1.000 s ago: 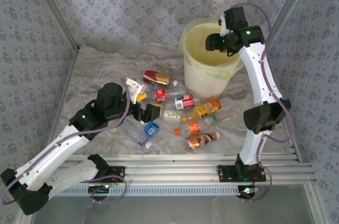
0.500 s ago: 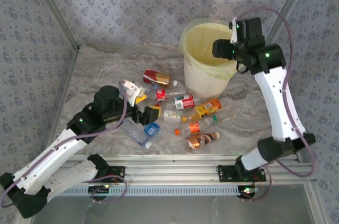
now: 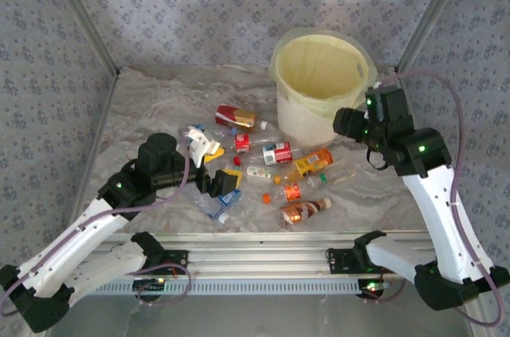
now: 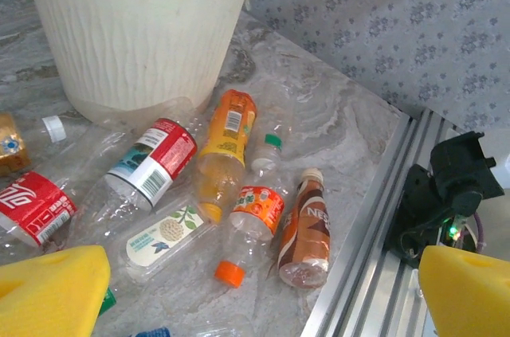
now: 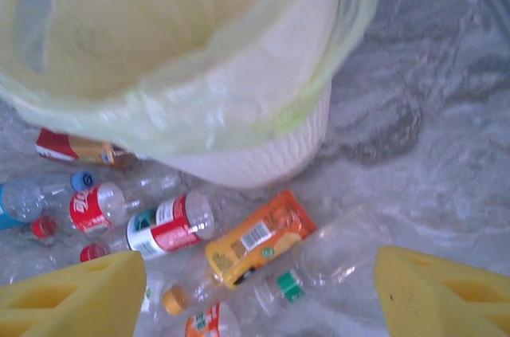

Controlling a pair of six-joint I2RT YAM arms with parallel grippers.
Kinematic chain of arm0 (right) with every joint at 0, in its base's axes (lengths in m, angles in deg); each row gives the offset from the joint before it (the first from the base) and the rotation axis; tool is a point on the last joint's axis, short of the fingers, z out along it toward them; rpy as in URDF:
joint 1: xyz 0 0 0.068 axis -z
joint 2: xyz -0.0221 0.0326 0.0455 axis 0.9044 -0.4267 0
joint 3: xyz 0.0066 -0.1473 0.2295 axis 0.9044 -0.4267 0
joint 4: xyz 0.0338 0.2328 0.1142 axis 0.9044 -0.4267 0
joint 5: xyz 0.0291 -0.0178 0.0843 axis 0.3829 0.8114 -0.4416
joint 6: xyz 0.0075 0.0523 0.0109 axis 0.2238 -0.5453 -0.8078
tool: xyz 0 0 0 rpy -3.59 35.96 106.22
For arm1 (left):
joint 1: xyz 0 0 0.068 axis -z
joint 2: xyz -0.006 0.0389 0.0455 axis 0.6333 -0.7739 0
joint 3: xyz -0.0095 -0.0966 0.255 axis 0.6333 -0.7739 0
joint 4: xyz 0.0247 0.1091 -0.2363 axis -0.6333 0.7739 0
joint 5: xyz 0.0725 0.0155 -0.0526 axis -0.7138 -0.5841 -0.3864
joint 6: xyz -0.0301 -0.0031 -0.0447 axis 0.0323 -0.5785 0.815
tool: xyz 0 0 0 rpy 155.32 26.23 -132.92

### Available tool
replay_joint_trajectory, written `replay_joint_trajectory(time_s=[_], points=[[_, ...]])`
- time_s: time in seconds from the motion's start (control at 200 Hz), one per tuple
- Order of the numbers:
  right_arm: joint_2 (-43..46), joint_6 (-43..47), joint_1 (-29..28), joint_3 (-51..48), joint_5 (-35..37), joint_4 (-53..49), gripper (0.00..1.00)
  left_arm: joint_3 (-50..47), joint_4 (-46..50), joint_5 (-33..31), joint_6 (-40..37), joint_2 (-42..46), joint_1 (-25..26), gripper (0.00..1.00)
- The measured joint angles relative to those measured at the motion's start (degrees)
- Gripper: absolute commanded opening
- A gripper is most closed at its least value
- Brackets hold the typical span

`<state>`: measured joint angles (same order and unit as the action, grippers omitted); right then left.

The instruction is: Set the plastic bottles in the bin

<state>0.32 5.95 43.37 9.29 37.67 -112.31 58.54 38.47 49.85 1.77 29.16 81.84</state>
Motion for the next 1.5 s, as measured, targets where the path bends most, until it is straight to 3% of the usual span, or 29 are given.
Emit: replay_joint_trajectory(time_s=[0.46,0.869,1.499], points=[[7.5,-26.6,-8.5,-25.2,1.0,-0.6,0.82,-0.4,0.0,1.4,-0.2,2.1,0.0,1.00],[12.2,-46.9,-16.0,-42.8,0.8,9.9,0.81,-0.7,-0.2,1.5,-0.2,2.7,0.0,1.00],[11.4,-62.4,-21.0,-56.1,0.9,23.7,0.63,-0.9,-0.2,1.5,-0.2,2.7,0.0,1.00]])
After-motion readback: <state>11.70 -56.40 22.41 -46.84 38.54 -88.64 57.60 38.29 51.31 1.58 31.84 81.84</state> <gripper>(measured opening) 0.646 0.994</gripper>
